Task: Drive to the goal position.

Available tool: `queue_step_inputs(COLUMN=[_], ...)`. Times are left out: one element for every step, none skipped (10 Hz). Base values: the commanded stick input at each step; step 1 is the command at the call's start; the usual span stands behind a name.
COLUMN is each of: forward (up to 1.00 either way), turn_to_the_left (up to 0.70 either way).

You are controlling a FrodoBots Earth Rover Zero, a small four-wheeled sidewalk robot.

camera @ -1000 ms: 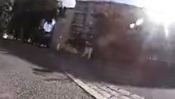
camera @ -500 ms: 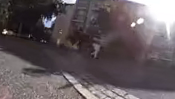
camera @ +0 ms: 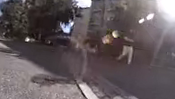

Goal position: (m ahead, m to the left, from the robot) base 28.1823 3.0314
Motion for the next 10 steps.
queue_step_inputs(forward=[0.38,0.38,0.38,0.38,0.38,0.44,0.57,0.67,0.7,0.7], turn_to_the_left=[0.76,0.76,0.76,0.76,0.76,0.62,0.23,0.0,0.0,0.0])
